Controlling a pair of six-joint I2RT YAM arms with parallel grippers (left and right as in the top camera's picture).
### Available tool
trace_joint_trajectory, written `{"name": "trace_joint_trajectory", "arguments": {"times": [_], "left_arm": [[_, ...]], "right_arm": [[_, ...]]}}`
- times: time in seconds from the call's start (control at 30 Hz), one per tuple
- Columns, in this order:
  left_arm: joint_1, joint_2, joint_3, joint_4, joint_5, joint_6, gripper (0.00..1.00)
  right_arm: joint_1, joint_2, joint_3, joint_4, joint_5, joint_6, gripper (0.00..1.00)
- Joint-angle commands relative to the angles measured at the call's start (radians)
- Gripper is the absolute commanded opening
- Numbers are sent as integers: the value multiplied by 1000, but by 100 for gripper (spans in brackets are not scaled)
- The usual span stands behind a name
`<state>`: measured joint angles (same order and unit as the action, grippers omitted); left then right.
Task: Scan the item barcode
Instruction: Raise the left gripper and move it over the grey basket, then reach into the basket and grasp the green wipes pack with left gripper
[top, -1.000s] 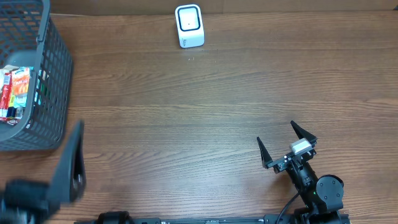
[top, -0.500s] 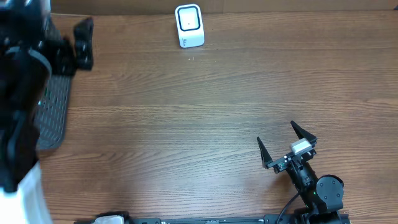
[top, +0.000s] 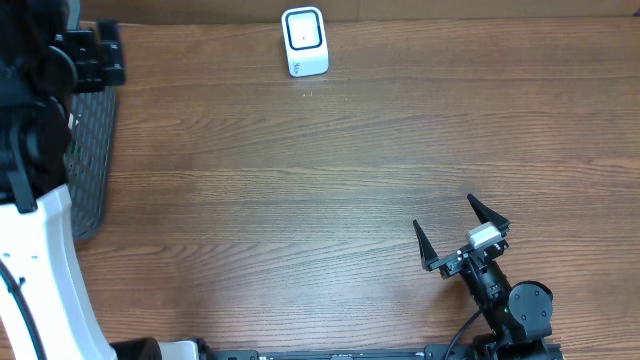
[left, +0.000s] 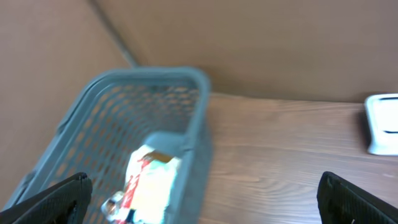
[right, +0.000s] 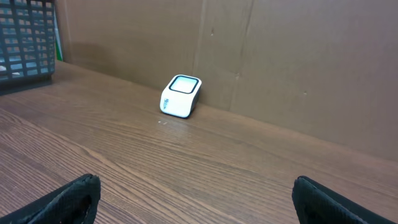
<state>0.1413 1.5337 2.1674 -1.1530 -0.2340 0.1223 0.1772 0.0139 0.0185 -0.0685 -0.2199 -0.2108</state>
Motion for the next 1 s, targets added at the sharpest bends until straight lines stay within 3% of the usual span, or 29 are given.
{"name": "trace_joint_trajectory", "arguments": {"times": [0.0, 0.47, 0.67, 0.97], "left_arm": [[92, 43, 12, 2, -6, -40, 100], [452, 246, 12, 29, 417, -40, 99], [544, 369, 12, 26, 455, 36, 100], [559, 518, 12, 23, 486, 145, 100]], "right_arm": [[-4, -11, -11, 6, 9, -3, 100], [-4, -11, -11, 6, 9, -3, 100], [-3, -11, -11, 6, 9, -3, 100], [-3, -11, -11, 6, 9, -3, 100]]}}
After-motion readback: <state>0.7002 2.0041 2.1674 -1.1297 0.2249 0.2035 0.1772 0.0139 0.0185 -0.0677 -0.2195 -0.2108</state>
